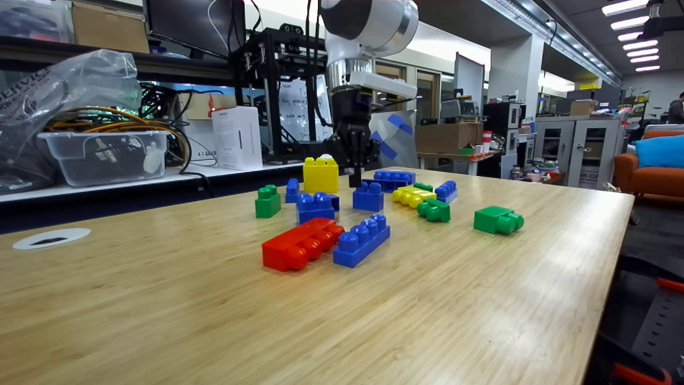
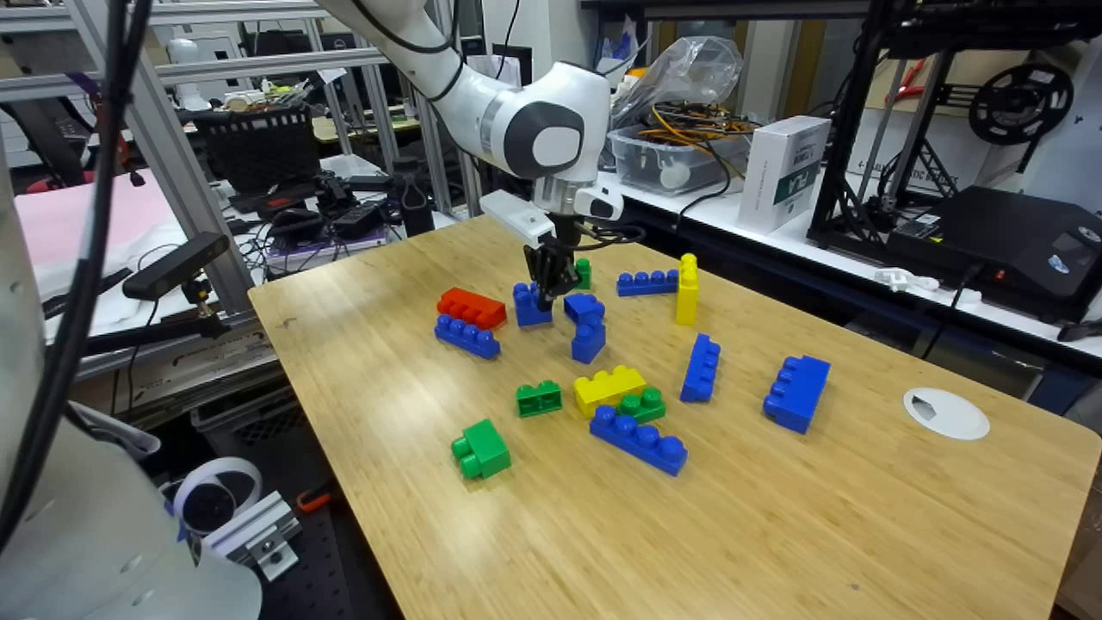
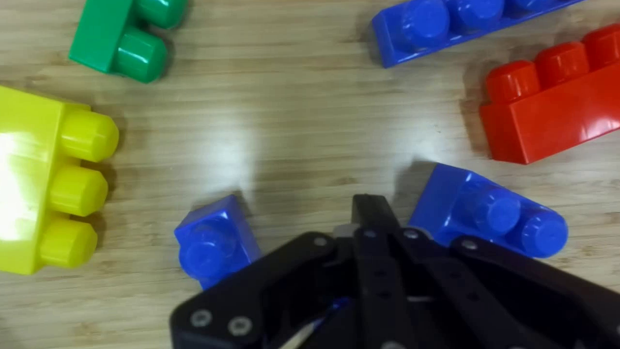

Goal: Push the blue blocks near the orange block apart

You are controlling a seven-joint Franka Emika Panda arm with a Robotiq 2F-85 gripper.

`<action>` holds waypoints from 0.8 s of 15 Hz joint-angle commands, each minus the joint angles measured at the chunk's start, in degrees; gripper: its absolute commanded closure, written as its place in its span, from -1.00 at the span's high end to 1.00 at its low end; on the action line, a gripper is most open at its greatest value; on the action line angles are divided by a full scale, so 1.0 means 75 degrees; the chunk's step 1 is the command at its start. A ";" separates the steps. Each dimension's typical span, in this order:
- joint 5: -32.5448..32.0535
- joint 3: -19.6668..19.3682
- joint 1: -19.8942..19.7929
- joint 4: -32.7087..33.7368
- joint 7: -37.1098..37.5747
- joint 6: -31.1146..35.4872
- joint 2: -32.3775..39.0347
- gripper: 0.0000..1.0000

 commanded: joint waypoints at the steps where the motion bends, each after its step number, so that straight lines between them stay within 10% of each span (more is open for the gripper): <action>1: -0.0109 0.0025 0.0060 0.0325 0.0215 0.0136 0.0417 -1.00; 12: -0.0254 0.0105 0.0620 0.0777 0.0764 0.0466 0.0918 -1.00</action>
